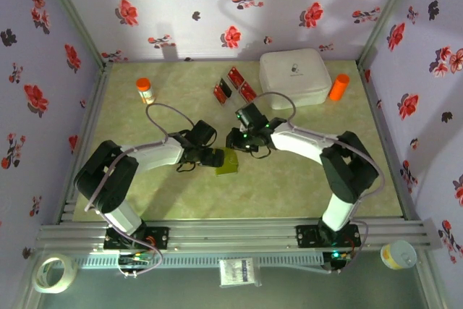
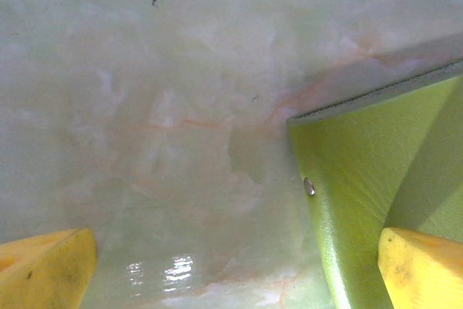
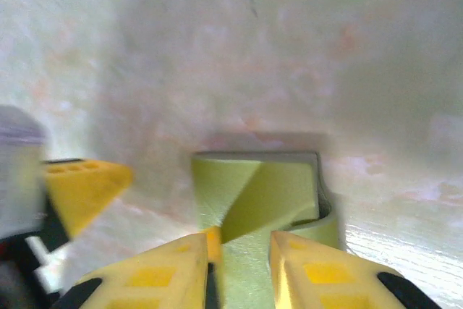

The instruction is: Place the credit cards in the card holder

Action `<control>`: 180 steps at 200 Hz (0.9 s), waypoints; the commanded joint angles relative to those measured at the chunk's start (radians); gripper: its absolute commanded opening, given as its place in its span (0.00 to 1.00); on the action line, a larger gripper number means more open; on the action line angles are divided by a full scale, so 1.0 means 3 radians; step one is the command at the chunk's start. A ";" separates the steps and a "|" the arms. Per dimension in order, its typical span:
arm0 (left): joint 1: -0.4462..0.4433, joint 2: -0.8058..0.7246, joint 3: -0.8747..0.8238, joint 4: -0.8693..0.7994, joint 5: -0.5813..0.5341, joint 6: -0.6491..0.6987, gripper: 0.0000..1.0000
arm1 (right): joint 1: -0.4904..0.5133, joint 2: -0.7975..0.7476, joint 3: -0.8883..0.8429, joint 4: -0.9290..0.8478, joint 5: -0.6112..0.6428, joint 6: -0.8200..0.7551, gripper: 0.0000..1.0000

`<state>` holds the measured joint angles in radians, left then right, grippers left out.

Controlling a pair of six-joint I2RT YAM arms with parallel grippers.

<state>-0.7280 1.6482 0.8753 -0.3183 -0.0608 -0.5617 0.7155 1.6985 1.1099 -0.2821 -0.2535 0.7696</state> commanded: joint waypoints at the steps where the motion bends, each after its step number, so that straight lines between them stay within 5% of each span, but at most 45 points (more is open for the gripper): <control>1: 0.0007 0.0214 -0.0081 -0.0023 0.0115 0.0024 1.00 | -0.0129 -0.0353 0.0023 -0.0096 0.0060 0.0081 0.32; 122: 0.0361 -0.0939 0.0670 -0.0549 -0.0042 0.0430 1.00 | -0.0490 -0.2400 -0.1185 -0.0470 0.1040 -0.0232 0.65; 180: 0.0468 -0.1813 0.0068 -0.0117 -0.0700 0.0451 1.00 | -0.0508 -0.2867 -0.1583 -0.0658 0.1590 -0.0269 0.90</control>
<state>-0.5964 1.2095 1.0077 -0.4084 -0.1375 -0.4511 0.5690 0.8577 0.6800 -0.4324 0.1036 0.6998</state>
